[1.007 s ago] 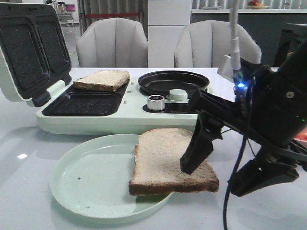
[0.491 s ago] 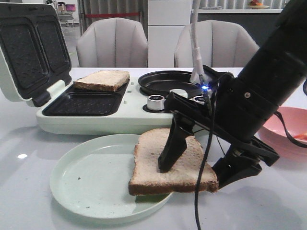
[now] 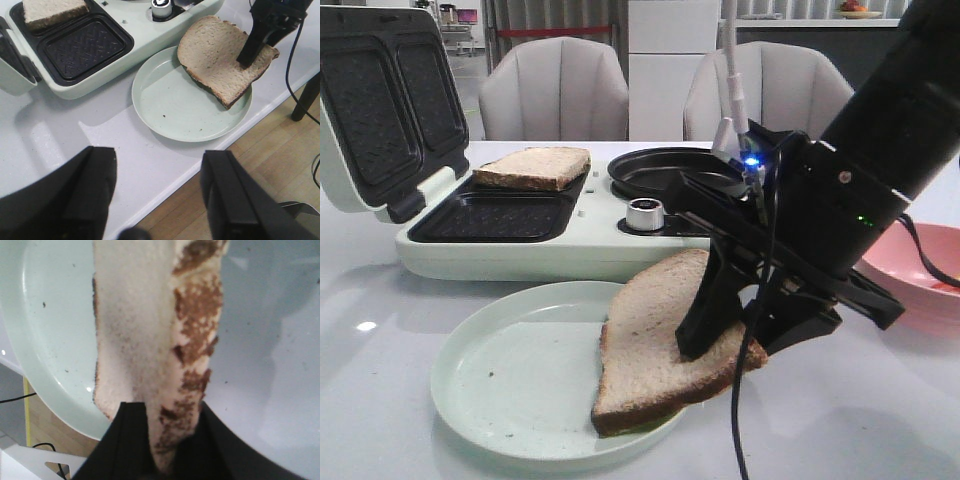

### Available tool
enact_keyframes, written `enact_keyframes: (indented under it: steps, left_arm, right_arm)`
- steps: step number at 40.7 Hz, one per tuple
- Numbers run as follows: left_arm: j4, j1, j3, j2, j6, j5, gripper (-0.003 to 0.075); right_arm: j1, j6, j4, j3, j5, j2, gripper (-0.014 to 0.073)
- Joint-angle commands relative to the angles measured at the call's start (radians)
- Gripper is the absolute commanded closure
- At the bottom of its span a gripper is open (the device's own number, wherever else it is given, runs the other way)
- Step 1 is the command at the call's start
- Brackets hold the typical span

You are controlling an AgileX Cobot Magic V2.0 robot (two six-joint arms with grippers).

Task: Make breakfast with bread and shrimp
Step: 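Carry the bread over and lay it in the nearer press well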

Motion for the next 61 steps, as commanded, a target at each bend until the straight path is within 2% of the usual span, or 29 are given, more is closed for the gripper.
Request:
enact_keyframes:
  steps: [1,3,11,15,19,23,29,42,47,55,57,61]
  left_arm:
    - [-0.006,-0.009,-0.028,0.0,-0.007,-0.071,0.0297]
    - [-0.006,-0.009,-0.028,0.0,-0.007,-0.071,0.0297]
    - [-0.006,-0.009,-0.028,0.0,-0.007,-0.071,0.0297]
    - [-0.006,-0.009,-0.028,0.0,-0.007,-0.071,0.0297]
    - [-0.006,-0.009,-0.028,0.0,-0.007,-0.071,0.0297]
    - [-0.007,-0.009,-0.028,0.0,-0.007,-0.071,0.0297]
    - [-0.008,-0.009,-0.028,0.0,-0.007,-0.071,0.0297]
    - [-0.031,-0.009,-0.028,0.0,-0.007,-0.071,0.0297]
    - [-0.047,-0.009,-0.028,0.0,-0.007,-0.071,0.0297]
    - [-0.047,-0.009,-0.028,0.0,-0.007,-0.07,0.0297]
    - [-0.047,-0.009,-0.028,0.0,-0.007,-0.07,0.0297]
    - [-0.047,-0.009,-0.028,0.0,-0.007,-0.07,0.0297]
  right_arm:
    - [-0.001,-0.011,0.0,-0.019,0.025,-0.094,0.0526]
    - [-0.001,-0.011,0.0,-0.019,0.024,-0.118,0.0554]
    - [-0.001,-0.011,0.003,-0.056,0.054,-0.188,0.0543]
    - [0.001,-0.011,0.053,-0.089,0.054,-0.207,0.0543]
    - [0.012,-0.011,0.122,-0.127,0.023,-0.205,0.0543]
    - [0.059,-0.011,0.136,-0.177,-0.057,-0.187,0.0543]
    - [0.112,-0.011,0.136,-0.303,-0.117,-0.1,0.0543]
    - [0.125,-0.011,0.176,-0.668,-0.038,0.2,0.0526]
    - [0.125,-0.011,0.238,-0.774,-0.036,0.3,0.0423]
    - [0.125,-0.011,0.234,-0.851,-0.039,0.374,0.0081]
    - [0.124,-0.011,0.224,-0.851,-0.044,0.374,0.0039]
    - [0.114,-0.011,0.217,-0.853,-0.037,0.37,0.004]
